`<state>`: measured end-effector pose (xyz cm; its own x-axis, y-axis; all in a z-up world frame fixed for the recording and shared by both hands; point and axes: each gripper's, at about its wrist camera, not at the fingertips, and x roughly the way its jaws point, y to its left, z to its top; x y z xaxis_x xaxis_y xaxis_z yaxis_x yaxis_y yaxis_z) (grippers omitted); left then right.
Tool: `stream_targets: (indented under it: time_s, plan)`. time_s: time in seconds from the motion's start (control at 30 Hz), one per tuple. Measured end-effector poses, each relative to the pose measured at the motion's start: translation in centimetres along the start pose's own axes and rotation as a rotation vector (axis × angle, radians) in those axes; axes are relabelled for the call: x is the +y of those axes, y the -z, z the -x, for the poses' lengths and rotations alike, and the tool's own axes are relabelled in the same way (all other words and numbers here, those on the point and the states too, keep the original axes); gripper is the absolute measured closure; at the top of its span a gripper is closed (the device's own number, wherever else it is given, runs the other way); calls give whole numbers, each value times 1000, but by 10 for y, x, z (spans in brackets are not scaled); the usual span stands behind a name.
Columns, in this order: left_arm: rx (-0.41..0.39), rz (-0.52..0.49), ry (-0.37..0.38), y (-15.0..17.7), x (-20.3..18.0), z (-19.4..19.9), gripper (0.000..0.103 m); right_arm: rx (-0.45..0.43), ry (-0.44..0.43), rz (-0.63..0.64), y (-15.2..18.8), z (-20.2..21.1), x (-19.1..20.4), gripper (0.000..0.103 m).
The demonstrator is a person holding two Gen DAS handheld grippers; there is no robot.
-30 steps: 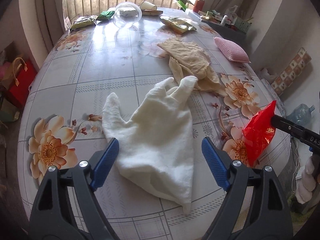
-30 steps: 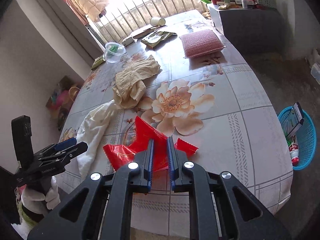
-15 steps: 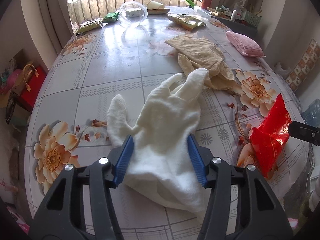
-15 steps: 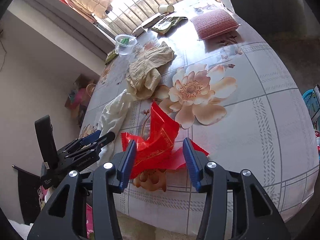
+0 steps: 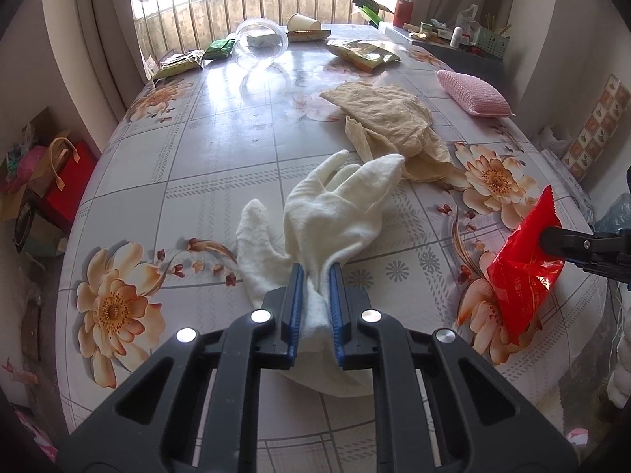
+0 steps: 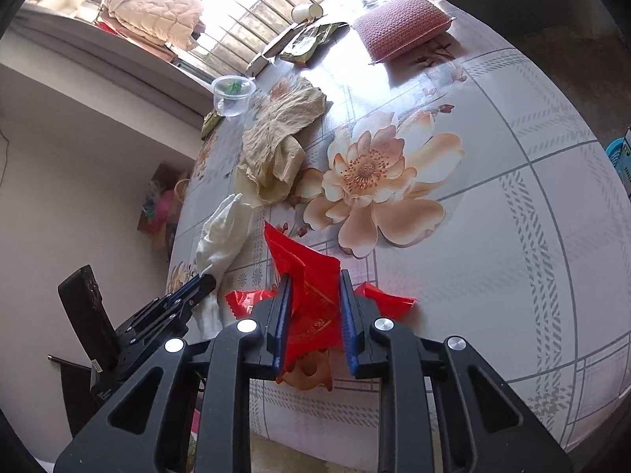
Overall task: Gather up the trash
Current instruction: 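Grasp the white cloth glove with the left tool while the right tool grasps the red wrapper, then carry the white glove and red wrapper to the basket and release both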
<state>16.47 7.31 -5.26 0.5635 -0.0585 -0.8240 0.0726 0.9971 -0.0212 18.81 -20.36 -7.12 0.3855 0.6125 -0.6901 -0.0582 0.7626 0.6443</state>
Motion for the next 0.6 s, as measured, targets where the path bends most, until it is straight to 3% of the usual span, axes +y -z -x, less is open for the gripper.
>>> stream_targets:
  time_s: [0.6]
  plan:
    - [-125, -10, -9, -6, -9, 53, 92, -116, -69, 14, -2, 53, 9, 87]
